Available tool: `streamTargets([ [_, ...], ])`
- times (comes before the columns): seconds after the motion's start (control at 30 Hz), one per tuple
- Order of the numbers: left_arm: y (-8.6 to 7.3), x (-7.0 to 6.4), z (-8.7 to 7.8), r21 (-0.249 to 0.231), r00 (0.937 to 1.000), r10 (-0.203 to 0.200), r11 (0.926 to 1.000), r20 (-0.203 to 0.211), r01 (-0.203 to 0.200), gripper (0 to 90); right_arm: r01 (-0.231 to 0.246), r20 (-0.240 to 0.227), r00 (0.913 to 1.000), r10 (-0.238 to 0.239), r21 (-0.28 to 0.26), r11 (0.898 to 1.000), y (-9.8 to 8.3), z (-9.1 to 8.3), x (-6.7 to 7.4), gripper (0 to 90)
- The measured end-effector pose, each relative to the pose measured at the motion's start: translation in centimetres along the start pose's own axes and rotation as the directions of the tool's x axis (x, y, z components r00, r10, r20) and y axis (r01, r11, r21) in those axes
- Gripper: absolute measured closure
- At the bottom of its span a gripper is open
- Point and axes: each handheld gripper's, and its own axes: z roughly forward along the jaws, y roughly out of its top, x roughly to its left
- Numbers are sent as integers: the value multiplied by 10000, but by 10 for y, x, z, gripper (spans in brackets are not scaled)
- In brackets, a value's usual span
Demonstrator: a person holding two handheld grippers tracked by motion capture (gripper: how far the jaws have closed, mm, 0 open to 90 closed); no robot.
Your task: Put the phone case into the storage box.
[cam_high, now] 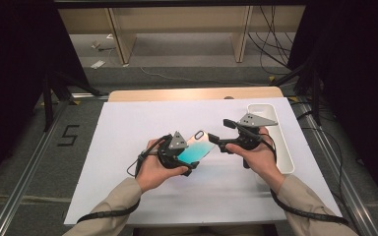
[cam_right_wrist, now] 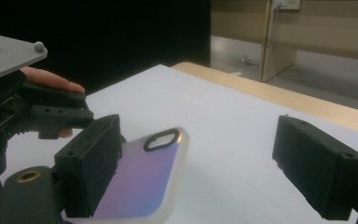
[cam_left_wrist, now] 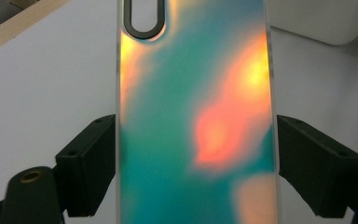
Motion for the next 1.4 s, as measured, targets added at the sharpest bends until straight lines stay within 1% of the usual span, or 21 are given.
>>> streamTargets([
  [0.33,2,-2,-1,-129,10000,-1,9999,-65,0,172,-110,29,9999,110,45,9999,0,7,0,173],
  [0.5,3,-4,0,-276,10000,14,9996,-13,-15,171,-188,12,9998,188,99,9998,-1,11,0,179],
  [0.93,6,-13,1,-440,9997,226,9988,28,-224,171,-526,-54,9986,529,364,9980,-4,22,-1,213],
  [0.97,6,-13,1,-487,9996,238,9985,130,-232,172,-601,-79,9981,605,405,9974,-5,24,0,230],
  [1.03,6,-14,1,-486,9996,237,9986,145,-230,171,-591,-77,9982,595,446,9973,-6,25,0,243],
  [1.07,6,-14,1,-466,9996,235,9987,148,-228,171,-613,-134,9980,621,516,9968,-6,25,0,271],
  [1.17,5,-15,2,-460,9996,249,9986,162,-241,172,-650,-203,9976,662,540,9964,-7,26,1,290],
  [1.2,6,-16,2,-452,9996,250,9987,160,-242,172,-678,-250,9973,693,571,9961,-7,27,1,313],
  [1.27,6,-16,2,-418,9995,268,9988,161,-261,172,-722,-266,9969,739,590,9956,-7,28,2,319],
  [1.3,6,-17,2,-421,9997,193,9989,156,-186,172,-774,-305,9964,795,659,9948,-8,29,2,333],
  [1.4,6,-17,2,-460,9996,241,9987,111,-235,172,-889,-398,9950,918,703,9936,-10,30,3,353],
])
